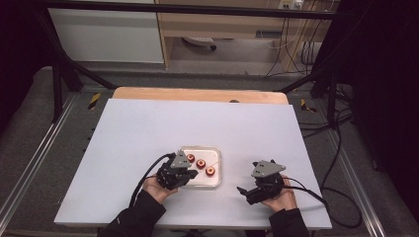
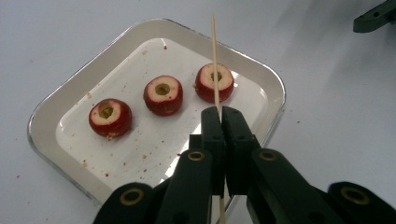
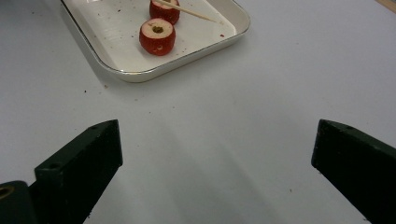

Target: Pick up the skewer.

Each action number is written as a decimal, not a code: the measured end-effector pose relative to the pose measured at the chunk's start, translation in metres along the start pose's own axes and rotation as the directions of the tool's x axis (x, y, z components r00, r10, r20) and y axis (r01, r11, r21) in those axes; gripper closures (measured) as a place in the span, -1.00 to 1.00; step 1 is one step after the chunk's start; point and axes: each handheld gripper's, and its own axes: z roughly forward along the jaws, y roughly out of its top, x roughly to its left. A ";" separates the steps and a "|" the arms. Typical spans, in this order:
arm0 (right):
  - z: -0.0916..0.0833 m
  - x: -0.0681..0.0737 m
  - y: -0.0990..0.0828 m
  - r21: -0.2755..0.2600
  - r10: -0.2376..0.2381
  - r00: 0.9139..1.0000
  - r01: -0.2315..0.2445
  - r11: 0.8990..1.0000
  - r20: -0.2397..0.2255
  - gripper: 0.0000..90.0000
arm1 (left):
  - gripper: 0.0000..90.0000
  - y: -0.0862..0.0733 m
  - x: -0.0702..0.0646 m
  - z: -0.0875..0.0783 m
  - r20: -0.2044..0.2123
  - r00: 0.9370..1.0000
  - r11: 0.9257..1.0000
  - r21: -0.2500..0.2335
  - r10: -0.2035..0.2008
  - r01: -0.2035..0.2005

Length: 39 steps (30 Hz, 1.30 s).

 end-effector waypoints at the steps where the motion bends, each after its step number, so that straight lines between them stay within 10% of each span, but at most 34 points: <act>1: 0.001 0.002 0.004 0.016 -0.028 1.000 0.028 0.999 0.007 -0.93 | 0.97 0.002 -0.001 0.001 0.001 1.000 1.000 0.005 0.006 -0.006; 14: -0.001 0.016 0.015 0.021 -0.191 0.981 0.190 0.981 0.030 -0.60 | 0.97 0.026 -0.020 0.016 0.047 0.995 0.994 0.050 0.092 -0.095; 25: -0.001 0.026 0.017 0.043 -0.359 0.933 0.358 0.933 0.016 -0.17 | 0.97 0.043 -0.041 0.033 0.088 0.985 0.985 0.079 0.148 -0.155; 34: 0.000 0.034 0.015 0.066 -0.507 0.862 0.505 0.861 0.017 0.18 | 0.97 0.052 -0.052 0.043 0.125 0.978 0.979 0.097 0.167 -0.180; 38: 0.003 0.038 0.015 0.093 -0.583 0.812 0.581 0.809 -0.003 0.32 | 0.97 0.055 -0.055 0.046 0.137 0.974 0.975 0.110 0.178 -0.194; 39: 0.003 0.038 0.015 0.093 -0.583 0.812 0.581 0.809 -0.003 0.32 | 0.97 0.056 -0.055 0.046 0.140 0.974 0.974 0.110 0.180 -0.196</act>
